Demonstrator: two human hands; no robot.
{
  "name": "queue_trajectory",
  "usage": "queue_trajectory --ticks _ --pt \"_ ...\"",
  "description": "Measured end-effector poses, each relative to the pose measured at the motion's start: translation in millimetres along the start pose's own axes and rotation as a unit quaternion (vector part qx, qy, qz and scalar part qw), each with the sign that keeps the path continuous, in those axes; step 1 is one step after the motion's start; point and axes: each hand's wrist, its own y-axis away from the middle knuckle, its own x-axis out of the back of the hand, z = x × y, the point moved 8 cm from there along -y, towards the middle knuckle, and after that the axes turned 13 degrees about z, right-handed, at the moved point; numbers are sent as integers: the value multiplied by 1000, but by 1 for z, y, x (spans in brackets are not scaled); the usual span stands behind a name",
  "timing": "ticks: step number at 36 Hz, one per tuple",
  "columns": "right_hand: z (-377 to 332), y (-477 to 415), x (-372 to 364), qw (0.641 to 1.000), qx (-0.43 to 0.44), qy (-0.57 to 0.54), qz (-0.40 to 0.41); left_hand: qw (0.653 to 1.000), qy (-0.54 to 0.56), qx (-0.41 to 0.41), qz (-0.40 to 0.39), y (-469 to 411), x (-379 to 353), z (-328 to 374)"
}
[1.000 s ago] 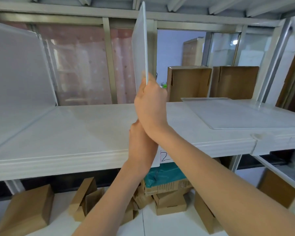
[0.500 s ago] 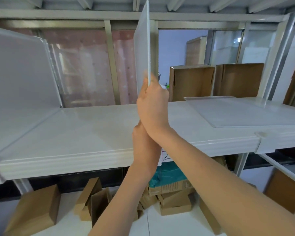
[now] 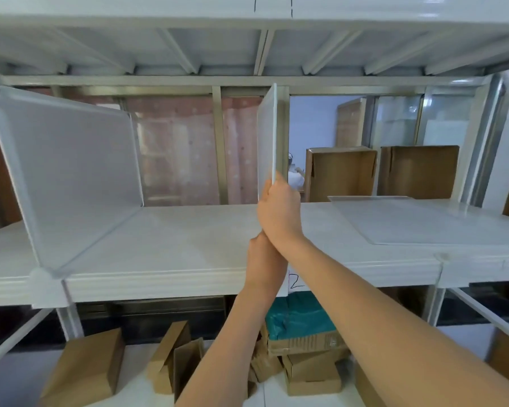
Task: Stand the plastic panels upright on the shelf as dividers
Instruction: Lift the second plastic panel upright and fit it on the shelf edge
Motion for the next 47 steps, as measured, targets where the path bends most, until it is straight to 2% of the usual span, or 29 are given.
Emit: queue_trajectory --ticks 3,7,10,17,25,30,35,41,47 --pt "15 20 -7 997 -31 8 -71 999 -28 -24 -27 6 -3 -3" --pt "34 50 -15 981 -99 -22 -163 994 -91 -64 -23 20 2 -3" --pt "39 58 -16 973 -125 -33 -192 988 -123 -87 -24 23 2 -2" --pt "51 60 -24 969 -148 -57 -189 988 -140 -42 -47 21 -4 -14" --pt "61 62 -30 951 -189 -128 -209 969 -180 -78 -149 11 -19 -18" --pt "69 63 -38 933 -222 -172 -223 962 -191 -105 -164 7 -24 -19" --pt "72 63 -40 931 -233 -176 -219 958 -185 -125 -182 8 -18 -8" --pt "61 67 -26 957 -183 -136 -179 982 -116 -18 -148 17 -5 -21" --pt "59 78 -9 973 -112 -68 -189 976 -148 -92 -129 29 2 -7"
